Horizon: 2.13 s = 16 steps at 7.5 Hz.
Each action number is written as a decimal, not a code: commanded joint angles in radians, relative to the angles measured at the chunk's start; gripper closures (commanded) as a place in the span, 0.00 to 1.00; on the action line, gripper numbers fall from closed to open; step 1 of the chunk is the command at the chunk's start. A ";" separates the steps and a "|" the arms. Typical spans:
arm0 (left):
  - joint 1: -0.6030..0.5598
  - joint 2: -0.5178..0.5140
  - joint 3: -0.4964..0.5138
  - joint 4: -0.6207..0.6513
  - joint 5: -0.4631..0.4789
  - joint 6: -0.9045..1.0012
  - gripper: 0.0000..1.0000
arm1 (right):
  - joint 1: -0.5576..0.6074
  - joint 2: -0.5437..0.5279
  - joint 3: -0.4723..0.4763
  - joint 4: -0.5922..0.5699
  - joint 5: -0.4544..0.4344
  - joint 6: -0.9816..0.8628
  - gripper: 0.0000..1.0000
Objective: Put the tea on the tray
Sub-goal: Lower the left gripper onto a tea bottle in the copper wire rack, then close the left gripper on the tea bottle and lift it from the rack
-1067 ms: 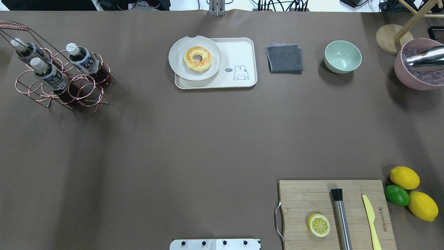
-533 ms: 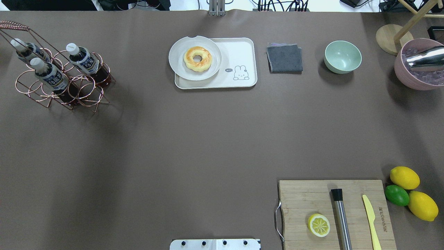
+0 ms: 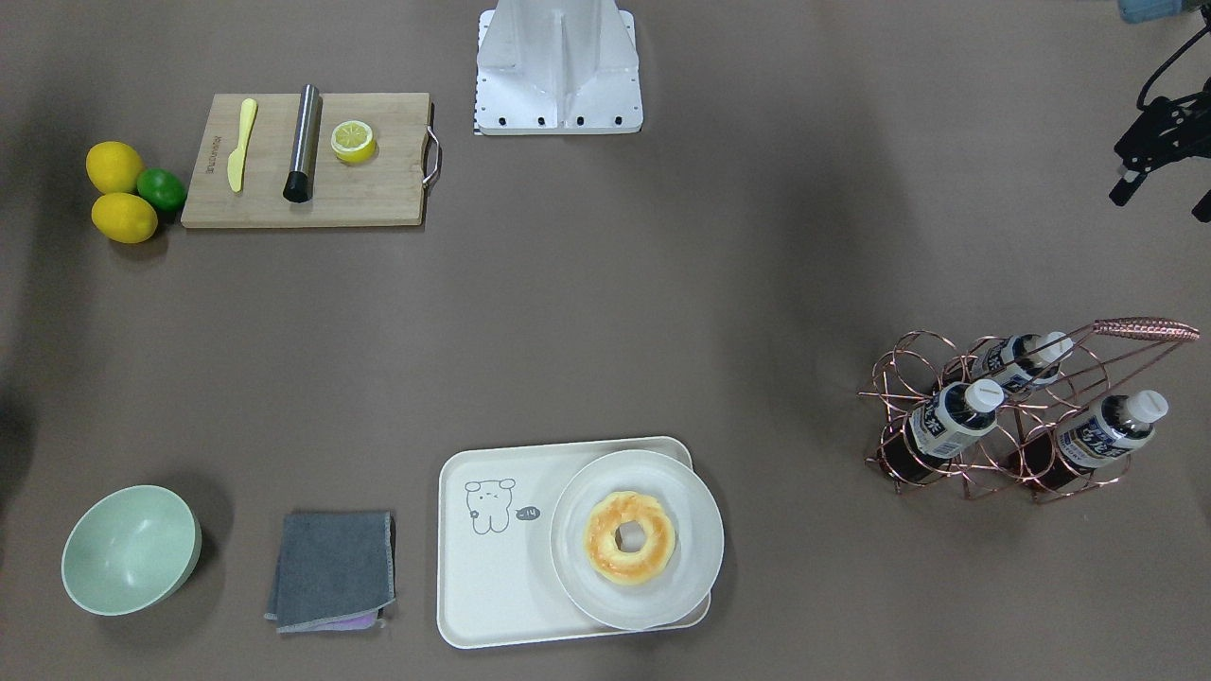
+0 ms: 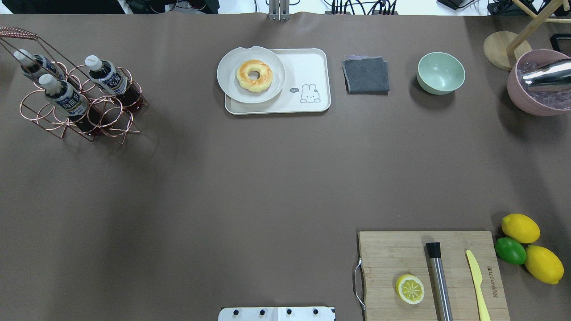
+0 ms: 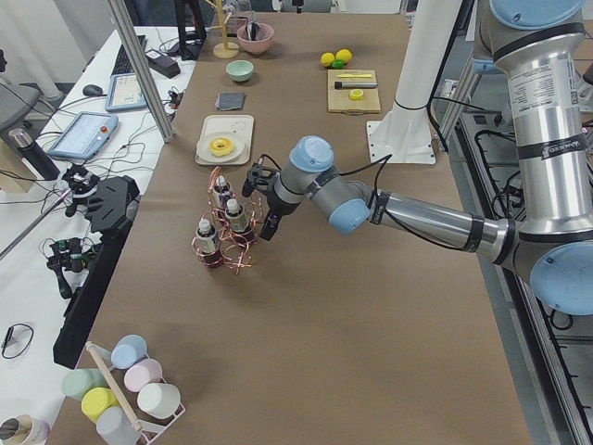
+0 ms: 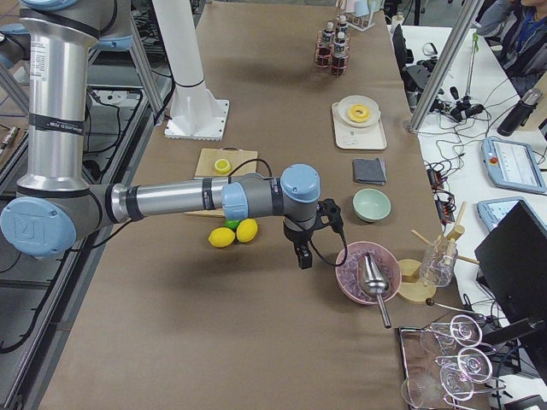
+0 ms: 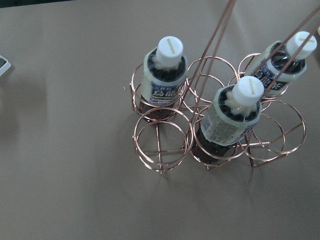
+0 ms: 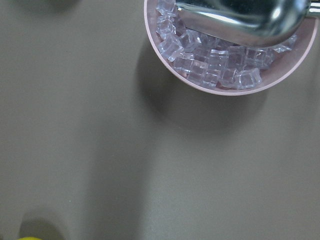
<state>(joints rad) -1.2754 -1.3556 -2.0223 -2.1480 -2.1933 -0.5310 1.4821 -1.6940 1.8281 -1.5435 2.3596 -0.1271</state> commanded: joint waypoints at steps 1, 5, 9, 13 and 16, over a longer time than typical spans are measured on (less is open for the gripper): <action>0.059 -0.103 0.032 0.000 0.087 -0.023 0.05 | 0.000 -0.001 0.000 0.000 0.003 0.000 0.00; 0.157 -0.284 0.167 0.002 0.178 -0.067 0.12 | 0.000 -0.001 0.002 0.002 0.001 0.018 0.00; 0.168 -0.312 0.198 0.005 0.179 -0.066 0.43 | -0.008 0.000 0.000 0.002 -0.008 0.018 0.00; 0.182 -0.316 0.218 0.002 0.179 -0.058 0.44 | -0.016 0.000 0.000 0.002 -0.010 0.018 0.00; 0.182 -0.315 0.218 0.003 0.178 -0.058 0.99 | -0.016 0.000 0.003 0.003 -0.003 0.023 0.00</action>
<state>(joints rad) -1.0937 -1.6711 -1.8040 -2.1458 -2.0146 -0.5896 1.4666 -1.6935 1.8294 -1.5410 2.3532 -0.1058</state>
